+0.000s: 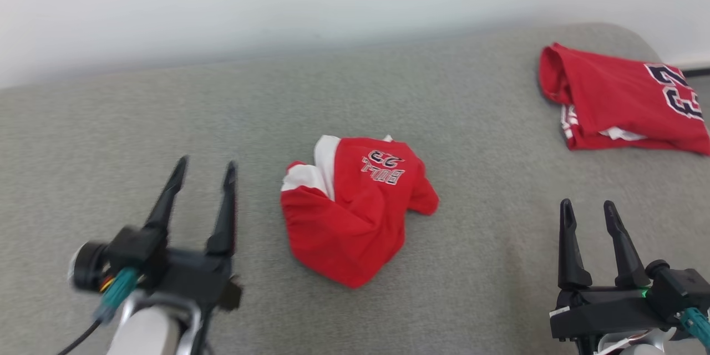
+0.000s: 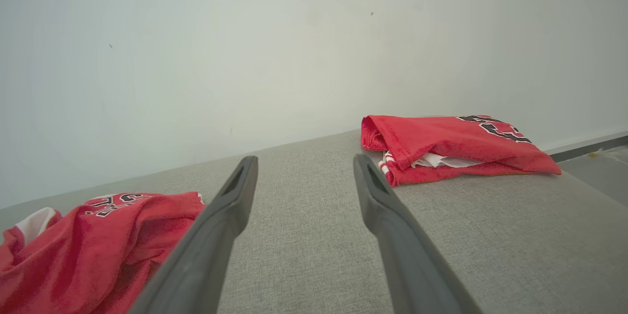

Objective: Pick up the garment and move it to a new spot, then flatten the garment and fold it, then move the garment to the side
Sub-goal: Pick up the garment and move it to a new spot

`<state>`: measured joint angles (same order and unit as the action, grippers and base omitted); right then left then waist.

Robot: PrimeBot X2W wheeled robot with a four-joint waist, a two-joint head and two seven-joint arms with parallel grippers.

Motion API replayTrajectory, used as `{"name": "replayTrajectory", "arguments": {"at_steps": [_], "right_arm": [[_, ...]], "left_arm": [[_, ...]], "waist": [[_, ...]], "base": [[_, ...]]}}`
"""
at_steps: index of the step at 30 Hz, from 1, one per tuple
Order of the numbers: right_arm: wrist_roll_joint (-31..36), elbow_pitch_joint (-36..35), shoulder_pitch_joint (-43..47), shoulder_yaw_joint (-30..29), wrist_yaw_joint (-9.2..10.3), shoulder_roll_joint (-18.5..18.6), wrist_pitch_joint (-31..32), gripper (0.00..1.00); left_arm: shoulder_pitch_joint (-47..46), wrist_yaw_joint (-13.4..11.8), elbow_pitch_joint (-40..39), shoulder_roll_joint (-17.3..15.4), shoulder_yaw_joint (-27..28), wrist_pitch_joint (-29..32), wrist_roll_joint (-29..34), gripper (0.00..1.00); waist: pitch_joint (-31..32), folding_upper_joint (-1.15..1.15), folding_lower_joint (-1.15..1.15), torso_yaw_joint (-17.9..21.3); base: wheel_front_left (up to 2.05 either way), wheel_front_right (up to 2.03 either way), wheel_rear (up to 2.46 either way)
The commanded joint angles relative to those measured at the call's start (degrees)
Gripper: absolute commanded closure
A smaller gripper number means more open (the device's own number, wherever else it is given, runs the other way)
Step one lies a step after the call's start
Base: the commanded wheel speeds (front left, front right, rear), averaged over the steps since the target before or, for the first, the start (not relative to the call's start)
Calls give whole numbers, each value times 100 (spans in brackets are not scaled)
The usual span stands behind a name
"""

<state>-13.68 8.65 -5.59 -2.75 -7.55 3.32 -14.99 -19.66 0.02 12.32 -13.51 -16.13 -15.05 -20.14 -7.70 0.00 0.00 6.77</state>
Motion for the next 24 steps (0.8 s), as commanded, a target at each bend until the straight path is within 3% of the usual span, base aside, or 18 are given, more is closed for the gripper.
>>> {"name": "replayTrajectory", "arguments": {"at_steps": [1, 9, 24], "right_arm": [[10, 12, 83, 9, 15, 50, -25, 0], [-49, 60, 101, 224, 15, 162, 17, 0], [-144, 207, 339, 366, 15, 178, 107, 0]], "left_arm": [[143, 13, -39, -33, 40, -15, 58, 0], [1079, 90, -385, -95, 663, -16, 221, 0], [1893, 335, -539, 337, 1118, -16, 507, 0]], "waist": [[166, 0, 0, -192], [398, 0, 0, -537], [575, 0, 0, -795]], "base": [[0, 0, 0], [0, 0, 0], [0, 0, 0]]}}
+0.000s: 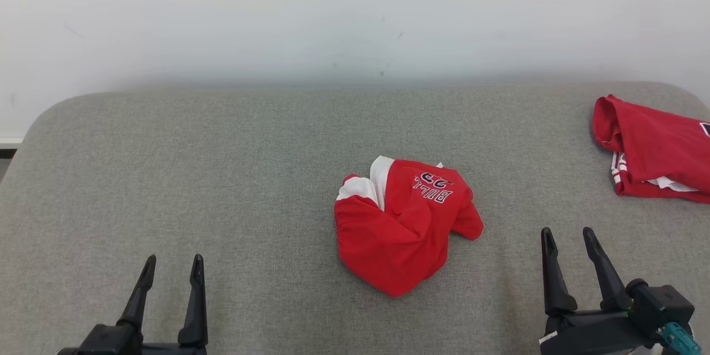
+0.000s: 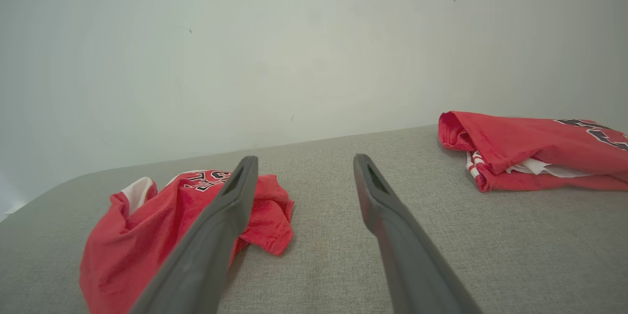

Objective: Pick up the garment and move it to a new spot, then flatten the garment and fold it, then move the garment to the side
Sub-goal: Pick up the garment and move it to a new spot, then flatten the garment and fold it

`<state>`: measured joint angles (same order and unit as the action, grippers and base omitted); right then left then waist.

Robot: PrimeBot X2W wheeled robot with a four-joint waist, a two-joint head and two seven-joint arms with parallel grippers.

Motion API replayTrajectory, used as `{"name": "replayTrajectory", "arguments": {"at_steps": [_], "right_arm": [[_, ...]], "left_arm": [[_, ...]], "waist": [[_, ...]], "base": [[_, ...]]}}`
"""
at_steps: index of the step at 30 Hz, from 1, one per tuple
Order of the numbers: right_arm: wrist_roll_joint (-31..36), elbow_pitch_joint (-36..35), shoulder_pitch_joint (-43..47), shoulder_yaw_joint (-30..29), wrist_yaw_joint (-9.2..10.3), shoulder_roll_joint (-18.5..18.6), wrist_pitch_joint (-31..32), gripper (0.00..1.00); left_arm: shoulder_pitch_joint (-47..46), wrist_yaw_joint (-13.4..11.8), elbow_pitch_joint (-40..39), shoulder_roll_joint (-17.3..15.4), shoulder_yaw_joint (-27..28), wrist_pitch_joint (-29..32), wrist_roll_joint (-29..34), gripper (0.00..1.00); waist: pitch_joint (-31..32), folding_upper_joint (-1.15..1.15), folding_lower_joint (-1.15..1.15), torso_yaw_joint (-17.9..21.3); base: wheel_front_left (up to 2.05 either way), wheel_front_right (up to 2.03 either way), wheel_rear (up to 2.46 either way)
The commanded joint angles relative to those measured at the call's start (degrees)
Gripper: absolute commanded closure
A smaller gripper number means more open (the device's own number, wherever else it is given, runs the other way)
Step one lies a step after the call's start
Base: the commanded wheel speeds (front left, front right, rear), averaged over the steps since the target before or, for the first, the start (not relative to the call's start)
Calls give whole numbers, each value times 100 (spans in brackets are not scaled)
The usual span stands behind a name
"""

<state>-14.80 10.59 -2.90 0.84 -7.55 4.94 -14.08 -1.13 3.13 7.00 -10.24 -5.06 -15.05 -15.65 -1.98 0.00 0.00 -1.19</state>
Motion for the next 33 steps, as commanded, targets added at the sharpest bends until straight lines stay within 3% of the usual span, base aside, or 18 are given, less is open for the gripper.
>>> {"name": "replayTrajectory", "arguments": {"at_steps": [1, 33], "right_arm": [[-39, 22, 76, 12, 15, 14, 16, 0], [-77, 17, 161, -21, 15, -8, 50, 0]], "left_arm": [[56, 39, -9, 32, 41, -16, 80, 0], [123, 352, 103, 366, 453, -17, 450, 0]], "waist": [[11, 0, 0, 5], [33, 0, 0, 87]], "base": [[0, 0, 0], [0, 0, 0]]}}
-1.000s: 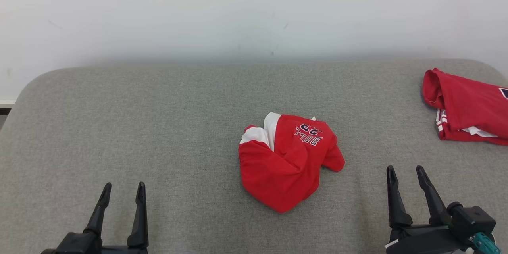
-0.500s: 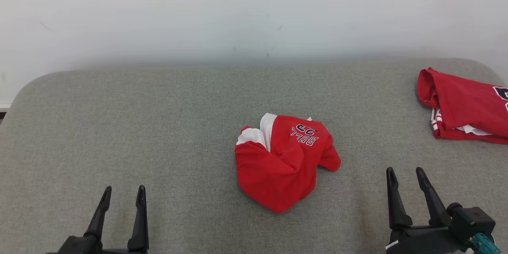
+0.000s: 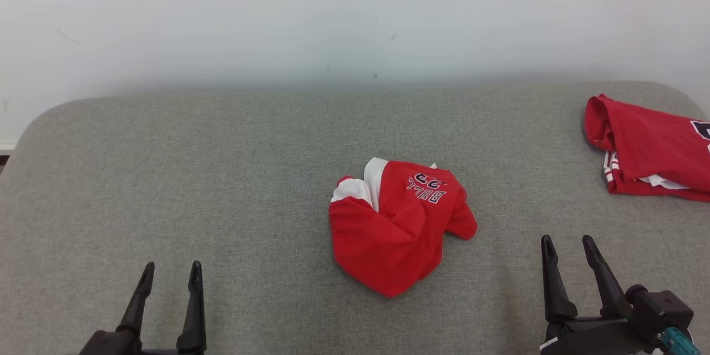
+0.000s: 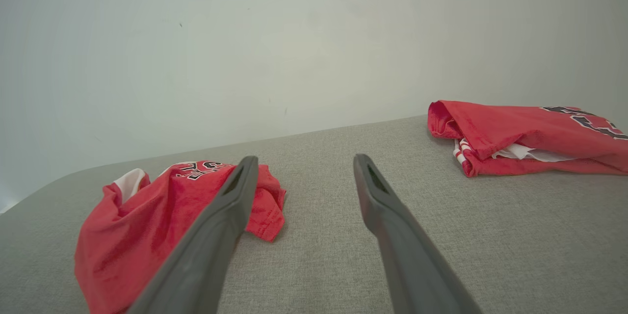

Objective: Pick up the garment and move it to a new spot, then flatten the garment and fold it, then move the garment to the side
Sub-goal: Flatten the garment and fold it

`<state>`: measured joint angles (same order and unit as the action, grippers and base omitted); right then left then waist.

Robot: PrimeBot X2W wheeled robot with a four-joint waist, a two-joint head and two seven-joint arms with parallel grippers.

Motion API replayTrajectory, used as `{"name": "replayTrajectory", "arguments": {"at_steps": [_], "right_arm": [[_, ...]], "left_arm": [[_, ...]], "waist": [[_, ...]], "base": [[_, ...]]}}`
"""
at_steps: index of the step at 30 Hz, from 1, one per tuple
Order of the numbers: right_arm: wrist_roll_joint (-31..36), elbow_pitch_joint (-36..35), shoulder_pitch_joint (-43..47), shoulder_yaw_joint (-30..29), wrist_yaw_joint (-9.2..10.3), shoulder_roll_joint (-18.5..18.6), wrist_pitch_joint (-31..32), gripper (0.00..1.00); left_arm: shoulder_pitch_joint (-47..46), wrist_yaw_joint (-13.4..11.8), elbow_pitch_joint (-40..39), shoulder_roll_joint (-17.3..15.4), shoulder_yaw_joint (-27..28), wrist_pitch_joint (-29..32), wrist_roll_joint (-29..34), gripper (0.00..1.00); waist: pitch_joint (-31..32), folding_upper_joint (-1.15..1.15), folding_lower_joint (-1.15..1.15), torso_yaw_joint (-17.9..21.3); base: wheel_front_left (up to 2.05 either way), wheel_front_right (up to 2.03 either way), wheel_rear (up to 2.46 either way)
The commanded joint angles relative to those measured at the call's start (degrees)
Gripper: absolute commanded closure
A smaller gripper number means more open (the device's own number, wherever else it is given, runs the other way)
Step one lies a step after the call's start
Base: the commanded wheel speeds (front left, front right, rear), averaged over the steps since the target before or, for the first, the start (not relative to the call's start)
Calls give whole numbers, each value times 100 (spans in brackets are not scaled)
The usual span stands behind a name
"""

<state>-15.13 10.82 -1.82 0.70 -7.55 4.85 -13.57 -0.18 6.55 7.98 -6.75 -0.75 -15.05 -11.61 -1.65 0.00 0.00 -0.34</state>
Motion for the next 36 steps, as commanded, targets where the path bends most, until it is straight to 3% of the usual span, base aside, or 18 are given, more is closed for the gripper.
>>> {"name": "replayTrajectory", "arguments": {"at_steps": [1, 12, 20, 36], "right_arm": [[-45, -4, 55, -7, 15, 0, -1, 0], [-62, 33, 27, -18, 15, 7, -19, 0], [-69, 30, -54, 42, 15, 7, -23, 0], [-72, 115, -329, 59, 15, -78, -106, 0]], "left_arm": [[32, 16, 2, 21, 28, -17, 59, 0], [-73, 46, 68, 29, 68, -17, 103, 0], [-682, 86, 346, -166, -234, -14, 147, 0], [-2862, 87, 1484, -544, -1820, 542, -560, 0]], "waist": [[-1, 0, 0, 4], [-21, 0, 0, 52], [-123, 0, 0, 200], [-733, 0, 0, 854]], "base": [[0, 0, 0], [0, 0, 0], [0, 0, 0], [0, 0, 0]]}}
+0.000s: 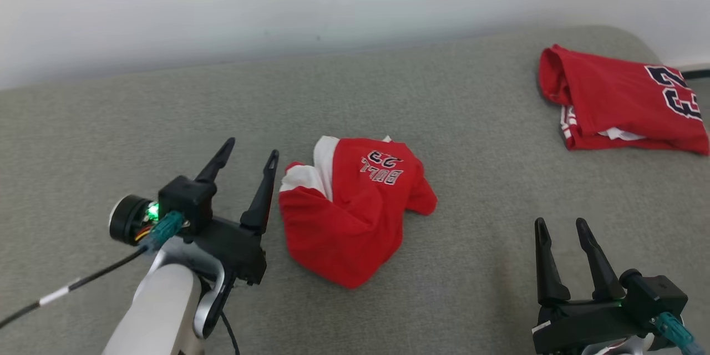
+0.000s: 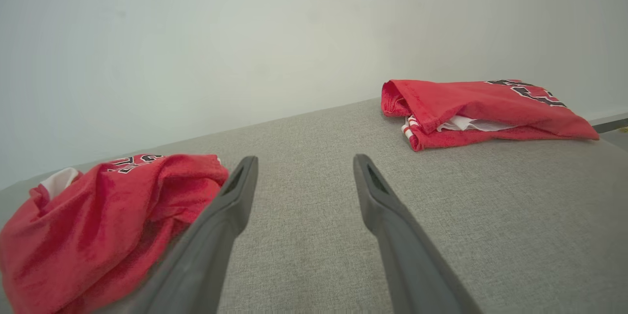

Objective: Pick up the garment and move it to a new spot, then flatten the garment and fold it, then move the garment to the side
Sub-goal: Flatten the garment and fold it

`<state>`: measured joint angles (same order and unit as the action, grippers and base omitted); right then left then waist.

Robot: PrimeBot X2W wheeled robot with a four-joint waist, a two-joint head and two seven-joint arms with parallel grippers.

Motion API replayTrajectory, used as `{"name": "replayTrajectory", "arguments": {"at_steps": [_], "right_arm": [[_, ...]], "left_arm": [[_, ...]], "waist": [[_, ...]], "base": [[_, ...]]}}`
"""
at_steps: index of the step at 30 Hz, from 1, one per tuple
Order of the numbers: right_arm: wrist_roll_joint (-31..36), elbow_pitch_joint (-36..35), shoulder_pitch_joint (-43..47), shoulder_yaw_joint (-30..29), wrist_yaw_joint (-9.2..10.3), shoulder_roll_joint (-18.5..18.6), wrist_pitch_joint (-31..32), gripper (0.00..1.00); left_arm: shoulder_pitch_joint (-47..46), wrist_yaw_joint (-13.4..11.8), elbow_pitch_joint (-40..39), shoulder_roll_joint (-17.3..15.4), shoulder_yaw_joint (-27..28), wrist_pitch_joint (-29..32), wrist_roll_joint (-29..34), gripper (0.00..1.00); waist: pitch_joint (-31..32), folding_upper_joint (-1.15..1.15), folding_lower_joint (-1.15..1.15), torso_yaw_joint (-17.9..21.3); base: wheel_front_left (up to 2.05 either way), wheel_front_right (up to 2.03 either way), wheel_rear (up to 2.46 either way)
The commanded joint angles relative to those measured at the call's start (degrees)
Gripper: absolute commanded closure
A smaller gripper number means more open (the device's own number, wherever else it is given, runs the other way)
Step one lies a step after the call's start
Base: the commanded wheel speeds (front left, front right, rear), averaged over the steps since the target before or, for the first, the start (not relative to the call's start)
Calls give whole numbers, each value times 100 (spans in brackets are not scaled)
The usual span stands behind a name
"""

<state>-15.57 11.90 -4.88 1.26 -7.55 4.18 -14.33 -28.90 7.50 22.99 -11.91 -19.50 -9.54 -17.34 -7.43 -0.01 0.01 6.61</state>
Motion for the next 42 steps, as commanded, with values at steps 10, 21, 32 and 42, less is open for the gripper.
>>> {"name": "replayTrajectory", "arguments": {"at_steps": [10, 21, 32, 42], "right_arm": [[-56, 91, -194, 1, 15, -22, -79, 0], [-24, 75, -223, -30, 15, -10, -87, 0], [27, 11, -84, -151, 15, 21, -89, 0], [-5, 82, 32, -79, 15, -26, -90, 0]], "left_arm": [[-460, -7, 1049, -229, -675, 432, -547, 0], [-519, -6, 2029, -102, -1106, 492, -985, 18], [-1018, -118, 2137, -275, -904, -379, -1054, 100], [-1594, -566, 830, -1023, -369, -535, -854, 100]], "waist": [[-373, 1, -1, 496], [-475, 1, -1, 616], [-189, 1, -1, 223], [122, 1, -1, -76]], "base": [[0, 0, 0], [0, 0, 0], [0, 0, 0], [0, 0, 0]]}}
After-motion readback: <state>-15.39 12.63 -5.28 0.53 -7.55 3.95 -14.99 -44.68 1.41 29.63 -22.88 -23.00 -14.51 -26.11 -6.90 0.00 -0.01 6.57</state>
